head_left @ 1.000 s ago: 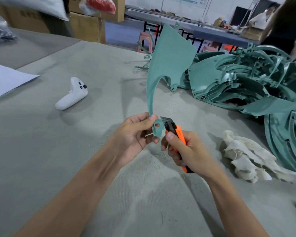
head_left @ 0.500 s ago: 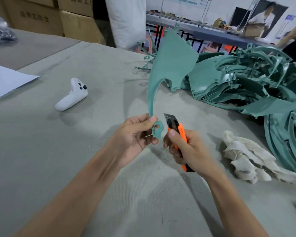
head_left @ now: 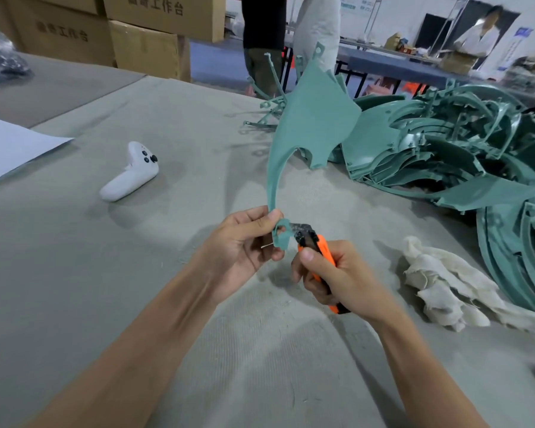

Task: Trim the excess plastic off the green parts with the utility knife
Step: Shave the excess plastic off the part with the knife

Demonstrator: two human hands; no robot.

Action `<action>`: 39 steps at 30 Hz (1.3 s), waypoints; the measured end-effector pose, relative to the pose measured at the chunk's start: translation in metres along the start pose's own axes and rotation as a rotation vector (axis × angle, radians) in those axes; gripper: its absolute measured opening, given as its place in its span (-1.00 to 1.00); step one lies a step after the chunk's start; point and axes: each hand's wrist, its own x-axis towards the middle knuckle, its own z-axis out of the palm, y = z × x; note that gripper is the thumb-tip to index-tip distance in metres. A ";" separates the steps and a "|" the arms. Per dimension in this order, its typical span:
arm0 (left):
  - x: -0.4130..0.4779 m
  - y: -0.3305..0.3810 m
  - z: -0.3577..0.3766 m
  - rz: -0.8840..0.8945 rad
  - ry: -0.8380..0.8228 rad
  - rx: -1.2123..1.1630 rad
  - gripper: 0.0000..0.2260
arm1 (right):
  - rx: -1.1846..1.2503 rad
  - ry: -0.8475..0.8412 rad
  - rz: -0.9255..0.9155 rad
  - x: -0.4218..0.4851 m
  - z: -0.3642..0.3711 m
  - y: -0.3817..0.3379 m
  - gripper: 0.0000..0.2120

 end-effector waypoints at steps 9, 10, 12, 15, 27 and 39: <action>0.001 0.000 0.000 -0.008 0.008 -0.014 -0.88 | 0.004 0.011 -0.010 0.002 -0.003 0.001 -0.61; 0.001 0.000 0.000 -0.008 0.011 -0.019 -0.89 | -0.005 0.026 -0.007 0.003 -0.003 0.002 -0.61; 0.001 0.000 0.000 -0.010 0.007 -0.021 -0.89 | -0.020 0.018 0.010 0.004 -0.003 0.003 -0.60; 0.000 -0.001 -0.001 -0.016 0.010 -0.019 -0.88 | -0.011 -0.027 -0.002 0.002 -0.002 0.002 -0.55; 0.001 0.000 0.002 0.001 0.036 -0.030 -0.89 | -0.004 0.054 -0.027 0.006 0.005 0.003 -0.65; 0.001 0.001 0.004 0.011 0.097 -0.070 -0.83 | -0.012 -0.029 -0.037 0.000 0.004 0.002 -0.64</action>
